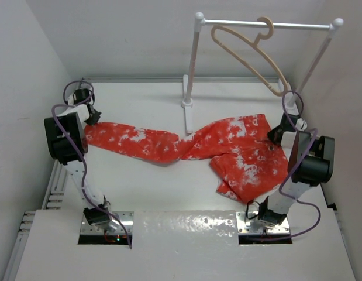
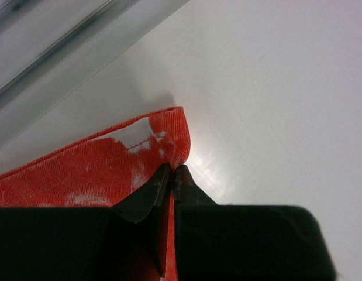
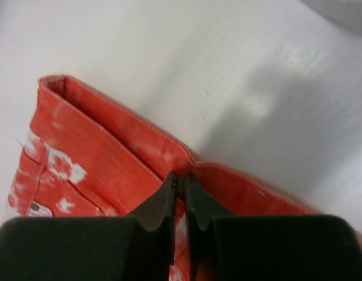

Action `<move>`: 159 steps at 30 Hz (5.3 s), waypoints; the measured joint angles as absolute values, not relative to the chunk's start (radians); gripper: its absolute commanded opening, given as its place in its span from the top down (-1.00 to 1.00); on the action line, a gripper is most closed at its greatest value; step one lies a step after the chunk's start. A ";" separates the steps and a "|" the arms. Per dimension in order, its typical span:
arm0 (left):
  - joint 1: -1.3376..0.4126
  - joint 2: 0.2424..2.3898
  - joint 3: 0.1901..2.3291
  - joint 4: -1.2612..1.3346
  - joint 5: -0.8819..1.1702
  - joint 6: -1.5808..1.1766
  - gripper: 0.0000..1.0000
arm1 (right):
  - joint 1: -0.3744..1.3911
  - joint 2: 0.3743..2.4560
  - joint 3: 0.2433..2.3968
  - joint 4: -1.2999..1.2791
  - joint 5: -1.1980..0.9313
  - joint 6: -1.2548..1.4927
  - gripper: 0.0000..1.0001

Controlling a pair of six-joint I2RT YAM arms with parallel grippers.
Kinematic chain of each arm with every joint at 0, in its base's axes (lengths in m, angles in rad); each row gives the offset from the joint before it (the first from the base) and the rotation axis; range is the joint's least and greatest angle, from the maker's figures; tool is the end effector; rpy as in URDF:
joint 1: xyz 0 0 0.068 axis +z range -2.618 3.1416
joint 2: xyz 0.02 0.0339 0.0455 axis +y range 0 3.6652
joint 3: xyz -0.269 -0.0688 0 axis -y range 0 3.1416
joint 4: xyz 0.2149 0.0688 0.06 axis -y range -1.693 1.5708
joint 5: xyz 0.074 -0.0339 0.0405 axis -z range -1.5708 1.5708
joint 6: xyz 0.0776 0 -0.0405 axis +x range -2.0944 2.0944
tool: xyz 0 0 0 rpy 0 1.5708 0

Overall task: Place the trousers on the hanger
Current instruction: Flatten out the trousers at the center of the board.

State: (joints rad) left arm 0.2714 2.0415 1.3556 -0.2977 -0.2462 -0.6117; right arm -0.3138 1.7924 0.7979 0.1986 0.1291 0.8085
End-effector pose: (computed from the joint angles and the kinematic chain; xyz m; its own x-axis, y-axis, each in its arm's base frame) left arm 0.4082 0.1332 0.1393 -0.4326 -0.6985 -0.5701 -0.7799 0.6071 -0.1521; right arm 0.3319 -0.1182 0.1206 -0.1860 0.8144 -0.5497 0.7621 0.4727 0.4425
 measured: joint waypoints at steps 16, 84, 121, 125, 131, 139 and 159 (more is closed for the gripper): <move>0.097 1.975 1.504 -0.271 -0.110 -0.635 0.27 | -0.052 1.155 0.645 0.021 0.106 0.698 1.00; -1.189 1.577 0.928 0.001 -0.117 -0.600 1.00 | 0.023 0.916 0.367 -0.307 0.080 0.656 -0.34; -1.103 1.307 0.687 -0.074 -0.111 -0.550 1.00 | -0.225 1.152 0.357 -0.109 0.109 0.773 1.00; -1.103 1.231 0.686 -0.169 -0.137 -0.550 1.00 | -0.225 1.248 0.475 -0.113 0.268 0.776 1.00; -1.103 1.034 0.737 -0.482 -0.290 -0.560 1.00 | -0.226 1.295 0.545 -0.076 0.467 0.778 1.00; -1.102 0.960 1.094 -0.924 -0.597 -0.553 1.00 | -0.227 1.299 0.545 -0.047 0.552 0.789 1.00; -1.024 1.099 1.203 -1.097 -0.774 -0.470 0.29 | -0.227 1.297 0.545 -0.061 0.622 0.828 1.00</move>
